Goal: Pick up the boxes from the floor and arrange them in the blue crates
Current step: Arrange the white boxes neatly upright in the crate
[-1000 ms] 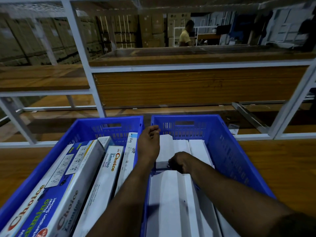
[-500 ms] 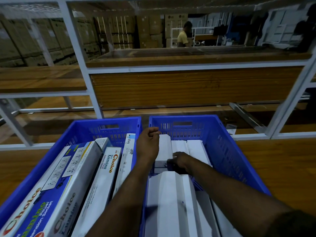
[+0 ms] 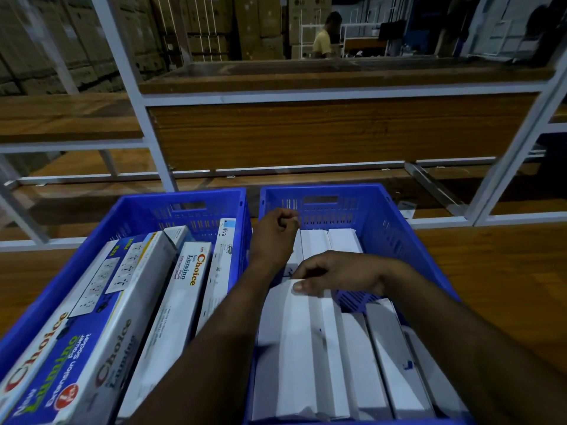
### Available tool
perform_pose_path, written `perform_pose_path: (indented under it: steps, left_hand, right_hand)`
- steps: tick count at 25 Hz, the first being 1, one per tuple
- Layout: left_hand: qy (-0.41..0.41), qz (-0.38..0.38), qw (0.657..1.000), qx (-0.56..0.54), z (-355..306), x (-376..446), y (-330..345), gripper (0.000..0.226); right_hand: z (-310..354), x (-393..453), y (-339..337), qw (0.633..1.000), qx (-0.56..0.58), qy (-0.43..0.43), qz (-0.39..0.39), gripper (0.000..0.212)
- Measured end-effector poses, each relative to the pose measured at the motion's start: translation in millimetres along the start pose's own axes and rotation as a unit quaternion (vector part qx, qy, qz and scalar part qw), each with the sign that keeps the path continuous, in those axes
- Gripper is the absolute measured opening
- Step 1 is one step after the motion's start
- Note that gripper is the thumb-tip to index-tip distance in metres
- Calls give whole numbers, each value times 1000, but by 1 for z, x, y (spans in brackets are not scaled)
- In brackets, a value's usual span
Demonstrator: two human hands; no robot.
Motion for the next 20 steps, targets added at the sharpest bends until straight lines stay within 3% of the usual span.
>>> perform_pose_path:
  steps: [4, 8, 11, 14, 16, 20]
  left_hand:
    - [-8, 0, 1000, -20, -2, -2, -1, 18]
    - [-29, 10, 997, -71, -2, -4, -3, 17]
    - [-84, 8, 984, -157, -1, 0, -9, 16]
    - [-109, -6, 972, -210, -1, 3, -13, 14]
    - [-110, 26, 974, -197, -6, -1, -12, 20]
    - [-125, 219, 945, -208, -22, -16, -3, 41]
  right_hand:
    - [7, -9, 19, 999, 8, -40, 3, 33]
    - [16, -14, 23, 995, 54, -85, -19, 6]
    - [9, -10, 11, 987, 111, -94, -64, 16]
    - [-2, -6, -8, 933, 312, -90, -156, 26]
    - [-7, -4, -21, 885, 406, -105, -203, 21]
    - [-14, 0, -38, 822, 468, -140, -293, 5]
Point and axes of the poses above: each hand's wrist, its own x-axis towards the middle knuckle, its own y-axis out of the palm, z = x × y, the point moved 2 cm from there along x, towards the middle knuckle, and after that the axes turned 12 degrees about x, right-handed, at the moved point
